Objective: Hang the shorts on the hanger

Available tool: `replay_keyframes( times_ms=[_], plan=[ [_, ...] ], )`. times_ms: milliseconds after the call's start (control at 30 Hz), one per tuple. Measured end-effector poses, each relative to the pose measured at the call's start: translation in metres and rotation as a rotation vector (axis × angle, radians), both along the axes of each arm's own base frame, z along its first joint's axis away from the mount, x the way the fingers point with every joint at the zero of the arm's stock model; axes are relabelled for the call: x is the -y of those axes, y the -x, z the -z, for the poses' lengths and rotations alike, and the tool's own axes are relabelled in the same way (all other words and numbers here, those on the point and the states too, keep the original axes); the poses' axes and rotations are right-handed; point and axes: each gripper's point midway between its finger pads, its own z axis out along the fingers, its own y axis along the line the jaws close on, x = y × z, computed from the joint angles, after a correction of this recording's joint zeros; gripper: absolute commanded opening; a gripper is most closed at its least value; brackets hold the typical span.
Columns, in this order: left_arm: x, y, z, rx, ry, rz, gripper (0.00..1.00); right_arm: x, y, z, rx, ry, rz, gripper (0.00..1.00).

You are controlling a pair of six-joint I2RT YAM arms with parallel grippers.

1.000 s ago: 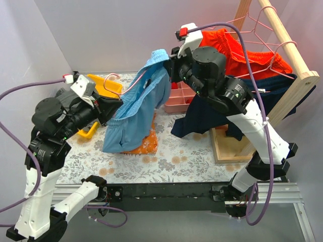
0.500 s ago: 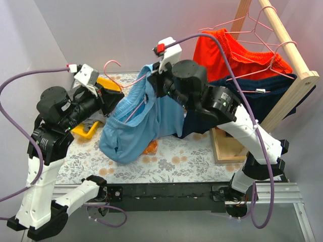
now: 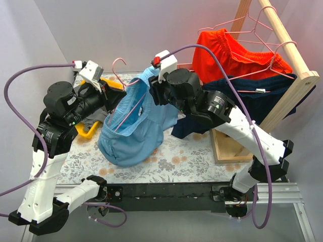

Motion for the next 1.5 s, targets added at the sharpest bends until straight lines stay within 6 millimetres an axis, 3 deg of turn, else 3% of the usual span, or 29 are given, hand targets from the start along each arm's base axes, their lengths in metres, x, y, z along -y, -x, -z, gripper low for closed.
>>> replay_keyframes(
  times_ms=[100,200,267,333,433,567,667,733,767,800,933,1067,1133,1167,1267,1400,1500],
  plan=[
    [0.002,0.003,0.017,-0.033,-0.014,0.015,0.00,0.015,0.001,0.006,0.000,0.023,-0.005,0.46],
    [0.002,0.004,0.037,-0.076,-0.029,0.020,0.00,0.029,0.000,-0.005,0.008,-0.006,-0.016,0.55],
    [0.002,0.005,0.047,-0.100,-0.038,0.020,0.00,0.037,-0.001,-0.012,0.017,-0.034,-0.025,0.56],
    [0.002,0.005,0.050,-0.110,-0.041,0.019,0.00,0.038,0.000,-0.010,0.010,-0.040,-0.041,0.59],
    [0.002,0.005,0.050,-0.112,-0.040,0.016,0.00,0.026,0.005,0.010,-0.029,-0.024,-0.093,0.64],
    [0.001,0.005,0.051,-0.115,-0.039,0.012,0.00,0.007,0.015,0.065,-0.122,0.063,-0.158,0.64],
    [0.002,0.005,0.054,-0.123,-0.040,0.013,0.00,-0.004,0.017,0.084,-0.160,0.094,-0.179,0.55],
    [0.002,0.005,0.056,-0.128,-0.040,0.013,0.00,-0.010,0.016,0.090,-0.170,0.099,-0.182,0.33],
    [0.002,0.005,0.057,-0.131,-0.041,0.013,0.00,-0.012,0.014,0.092,-0.173,0.100,-0.178,0.13],
    [0.002,0.005,0.058,-0.133,-0.042,0.013,0.00,-0.013,0.012,0.093,-0.174,0.105,-0.171,0.05],
    [0.002,0.005,0.059,-0.135,-0.042,0.013,0.00,-0.011,-0.016,0.084,-0.186,0.085,-0.104,0.01],
    [0.002,0.005,0.064,-0.138,-0.043,0.013,0.00,0.014,-0.052,0.065,-0.172,0.037,-0.003,0.01],
    [0.003,0.004,0.068,-0.143,-0.040,0.013,0.00,0.023,-0.059,0.058,-0.165,0.019,0.020,0.11],
    [0.003,0.004,0.070,-0.148,-0.039,0.014,0.00,0.024,-0.060,0.058,-0.167,0.018,0.020,0.28],
    [0.004,0.002,0.076,-0.160,-0.036,0.013,0.00,0.017,-0.049,0.065,-0.192,0.004,-0.032,0.49],
    [0.005,-0.001,0.088,-0.192,-0.026,0.005,0.00,0.013,-0.024,0.076,-0.224,0.007,-0.128,0.52],
    [0.008,-0.005,0.096,-0.213,-0.010,-0.002,0.00,0.008,-0.004,0.052,-0.202,-0.080,-0.221,0.54]
  ],
)
